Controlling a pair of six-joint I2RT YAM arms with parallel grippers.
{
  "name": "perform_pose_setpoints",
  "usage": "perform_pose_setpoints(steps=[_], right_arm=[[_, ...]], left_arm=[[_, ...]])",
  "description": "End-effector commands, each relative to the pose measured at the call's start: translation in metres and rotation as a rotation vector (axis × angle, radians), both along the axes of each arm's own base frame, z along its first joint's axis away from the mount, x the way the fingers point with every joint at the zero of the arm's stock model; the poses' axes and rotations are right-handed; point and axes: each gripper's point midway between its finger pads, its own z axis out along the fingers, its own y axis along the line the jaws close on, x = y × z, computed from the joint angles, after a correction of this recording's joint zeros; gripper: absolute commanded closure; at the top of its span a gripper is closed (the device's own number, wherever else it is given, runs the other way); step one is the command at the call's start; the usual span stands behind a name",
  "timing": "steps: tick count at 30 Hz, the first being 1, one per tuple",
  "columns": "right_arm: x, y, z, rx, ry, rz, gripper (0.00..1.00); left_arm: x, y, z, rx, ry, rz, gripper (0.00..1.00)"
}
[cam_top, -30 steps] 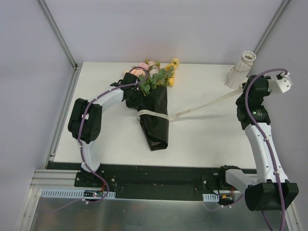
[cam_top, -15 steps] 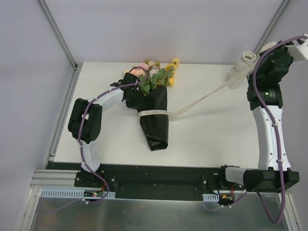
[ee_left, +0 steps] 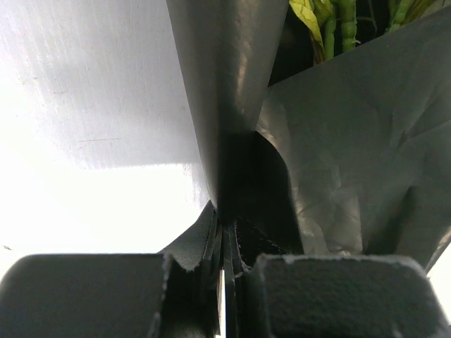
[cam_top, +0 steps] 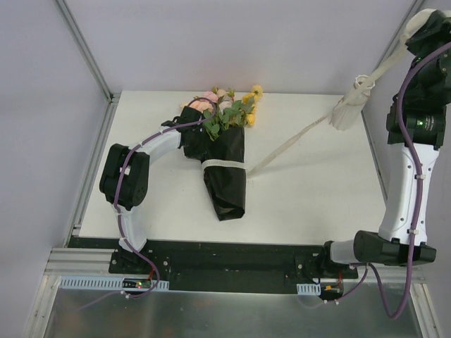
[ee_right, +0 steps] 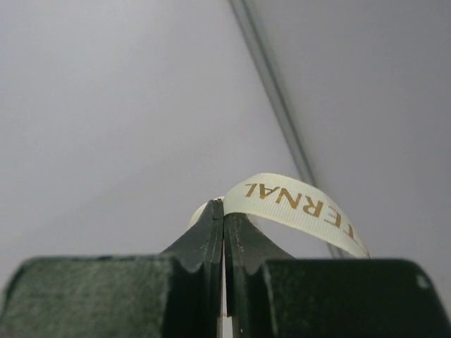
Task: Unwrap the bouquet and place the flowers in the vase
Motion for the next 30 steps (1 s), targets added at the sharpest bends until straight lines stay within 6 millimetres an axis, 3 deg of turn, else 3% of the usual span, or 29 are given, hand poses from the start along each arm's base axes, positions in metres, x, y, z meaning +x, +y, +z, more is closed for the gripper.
perform_pose_setpoints(steps=[1,4,6,7,10,13,19,22,30], right_arm=[[0.022,0.068,-0.073,0.113,0.182,0.401,1.00],[0.019,0.082,-0.159,0.302,0.321,0.462,0.91],[0.015,0.079,-0.219,0.434,0.414,0.424,0.86],[0.013,0.076,-0.258,0.501,0.483,0.384,0.86],[-0.003,0.076,-0.340,0.623,0.655,0.313,0.78],[-0.016,0.078,-0.402,0.737,0.780,0.258,0.66],[-0.031,0.105,-0.482,0.975,0.950,0.250,0.47],[-0.038,0.109,-0.519,1.027,1.042,0.161,0.44],[-0.028,0.112,-0.557,1.122,1.128,0.041,0.43]], left_arm=[[0.002,-0.002,0.019,-0.047,-0.007,0.023,1.00],[-0.002,-0.009,0.023,-0.089,-0.003,0.002,1.00],[-0.004,-0.012,0.024,-0.109,0.003,-0.010,1.00],[-0.006,-0.013,0.026,-0.117,0.003,-0.015,1.00],[-0.006,-0.013,0.029,-0.118,-0.006,-0.020,1.00],[-0.005,-0.013,0.033,-0.119,-0.017,-0.018,1.00],[-0.005,-0.015,0.035,-0.131,-0.021,-0.020,1.00],[-0.005,-0.015,0.034,-0.132,-0.021,-0.021,1.00],[-0.007,-0.016,0.029,-0.139,-0.011,-0.022,1.00]])
